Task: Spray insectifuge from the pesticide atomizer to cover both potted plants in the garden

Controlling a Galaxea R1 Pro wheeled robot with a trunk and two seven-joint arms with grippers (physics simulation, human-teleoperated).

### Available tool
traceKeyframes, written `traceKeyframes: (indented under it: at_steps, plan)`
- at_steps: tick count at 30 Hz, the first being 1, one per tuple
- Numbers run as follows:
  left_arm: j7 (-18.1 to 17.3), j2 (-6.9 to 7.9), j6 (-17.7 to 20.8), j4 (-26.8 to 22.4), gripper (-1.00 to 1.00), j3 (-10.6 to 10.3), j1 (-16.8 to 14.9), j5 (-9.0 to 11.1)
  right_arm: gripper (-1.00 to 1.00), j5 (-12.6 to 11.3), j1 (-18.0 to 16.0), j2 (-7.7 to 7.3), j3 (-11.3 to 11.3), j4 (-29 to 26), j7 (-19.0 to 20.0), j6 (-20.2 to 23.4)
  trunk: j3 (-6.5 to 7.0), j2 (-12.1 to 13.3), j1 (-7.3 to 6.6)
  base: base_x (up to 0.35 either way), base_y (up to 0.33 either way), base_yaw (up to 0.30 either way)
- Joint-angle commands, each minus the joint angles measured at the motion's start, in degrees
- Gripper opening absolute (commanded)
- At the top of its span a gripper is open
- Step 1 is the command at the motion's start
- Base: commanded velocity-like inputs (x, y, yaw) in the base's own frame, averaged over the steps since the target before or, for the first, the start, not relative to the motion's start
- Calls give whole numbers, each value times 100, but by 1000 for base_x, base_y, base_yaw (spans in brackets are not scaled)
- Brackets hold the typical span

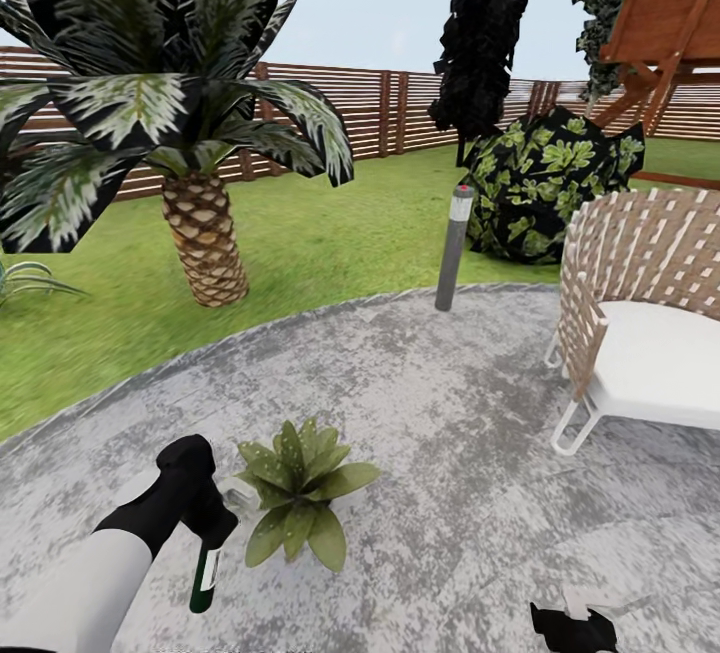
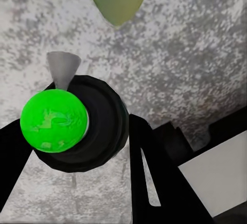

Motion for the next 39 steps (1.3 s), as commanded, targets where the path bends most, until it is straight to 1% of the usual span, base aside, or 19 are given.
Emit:
traceKeyframes:
  at_steps: [1,9,14,19,30,39]
  plan:
    - [-59,3,42,-5,-100,-16,-4,-52,100,-33,0,-1,50,-6,-23,-7,-5,-2,-1,1,0,267]
    - [-55,-1,42,1,-100,-12,-4,-57,100,-56,0,5,50,-10,-24,-6,-22,-2,-1,0,0,257]
    - [-51,4,40,1,-100,-16,-4,-58,100,-44,-1,108,45,-8,-24,-15,-61,-2,-1,0,0,155]
    - [-50,0,34,1,-100,-48,-4,-58,100,-42,0,113,43,-7,-24,-16,-104,-2,-1,0,-23,110]
    - [-50,-16,41,1,-100,-70,5,-58,100,-17,0,113,44,-6,-6,-9,-119,-2,-1,0,-251,23]
    - [-50,-5,42,1,-100,-39,5,-58,100,-16,-1,113,48,-6,-6,-8,-119,-2,-1,0,-273,240]
